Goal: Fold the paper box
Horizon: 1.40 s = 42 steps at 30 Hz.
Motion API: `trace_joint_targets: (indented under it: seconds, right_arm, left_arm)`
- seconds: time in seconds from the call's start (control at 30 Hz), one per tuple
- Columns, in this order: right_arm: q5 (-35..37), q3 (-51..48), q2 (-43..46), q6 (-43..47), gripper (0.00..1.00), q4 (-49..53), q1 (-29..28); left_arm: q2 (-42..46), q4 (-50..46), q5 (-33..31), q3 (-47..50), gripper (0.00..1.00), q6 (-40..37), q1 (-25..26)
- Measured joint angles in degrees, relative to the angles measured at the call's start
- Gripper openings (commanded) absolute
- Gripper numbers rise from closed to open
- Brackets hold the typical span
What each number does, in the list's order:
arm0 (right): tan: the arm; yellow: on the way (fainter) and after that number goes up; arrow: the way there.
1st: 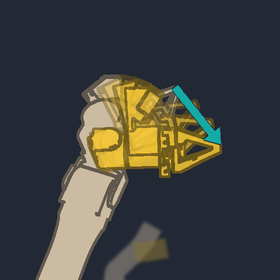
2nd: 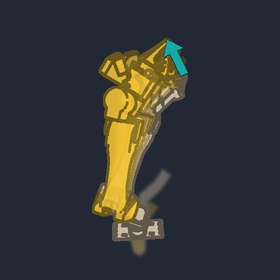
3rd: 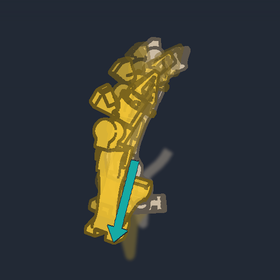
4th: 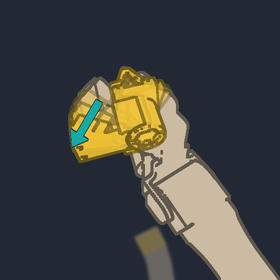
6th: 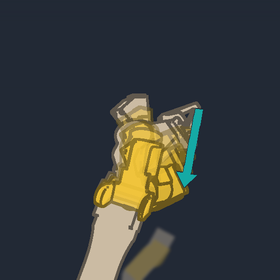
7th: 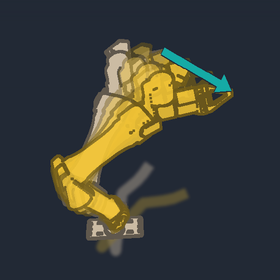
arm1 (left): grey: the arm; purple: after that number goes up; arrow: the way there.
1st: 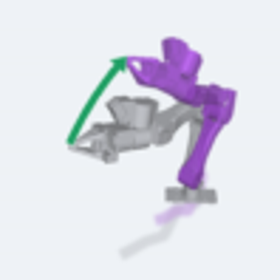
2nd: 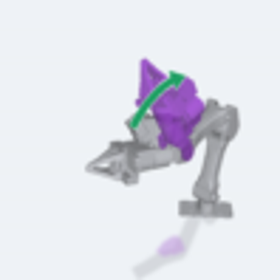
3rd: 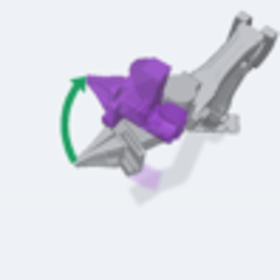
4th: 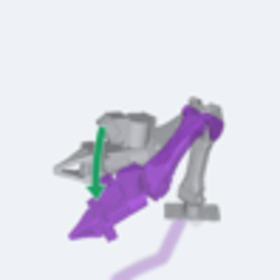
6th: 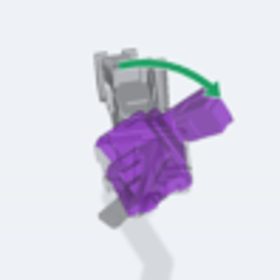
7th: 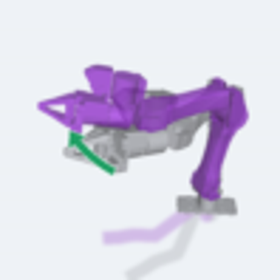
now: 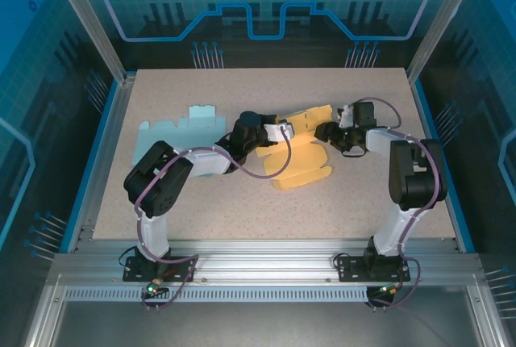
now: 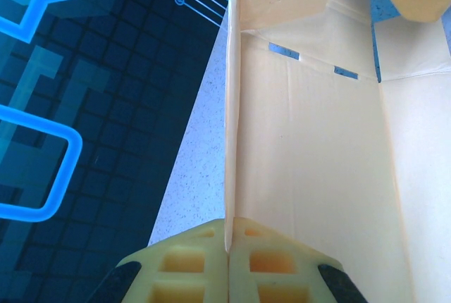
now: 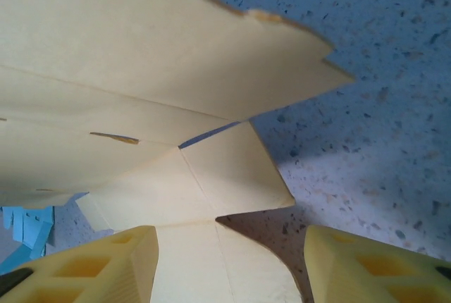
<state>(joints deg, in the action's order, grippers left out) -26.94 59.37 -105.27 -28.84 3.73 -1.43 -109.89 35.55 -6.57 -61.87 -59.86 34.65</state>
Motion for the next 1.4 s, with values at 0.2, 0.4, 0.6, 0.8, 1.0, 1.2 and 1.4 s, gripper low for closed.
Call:
trace_joint_targets:
  seconds: [0.2, 0.4, 0.6, 0.8, 1.0, 1.2, 1.4]
  right_arm:
    - [-0.55, 0.37, -2.1, 0.37, 0.58, -0.61, 0.0]
    - [-0.81, 1.49, -3.3, 0.63, 0.57, -1.81, 0.0]
    - [-1.88, 1.49, -3.98, 0.57, 0.53, -4.07, 0.0]
    - [-2.25, 1.42, -3.87, 0.57, 0.44, -6.69, -0.04]
    - [-2.84, 0.76, -2.45, 0.55, 0.26, -8.35, -0.44]
    - [-3.17, -0.52, -1.01, -0.2, 0.25, -9.81, -1.77]
    - [-3.1, -0.85, -1.03, -2.05, 0.23, -11.26, -3.76]
  left_arm:
    - [0.0, -0.59, 0.0, 0.0, 0.0, 0.0, 0.0]
    - [0.0, -0.66, 0.0, 0.0, 0.0, 0.0, 0.0]
    - [0.0, -0.76, -0.02, 0.0, 0.0, 0.02, 0.0]
    - [0.0, -0.79, -0.02, 0.0, 0.0, 0.0, 0.0]
    - [0.0, -1.03, -0.07, -0.28, 0.0, -0.04, 0.0]
    - [-0.57, -1.4, -0.76, -1.46, 0.0, -0.52, 0.0]
    - [-2.05, -2.14, -1.66, -2.75, 0.0, -0.98, 0.0]
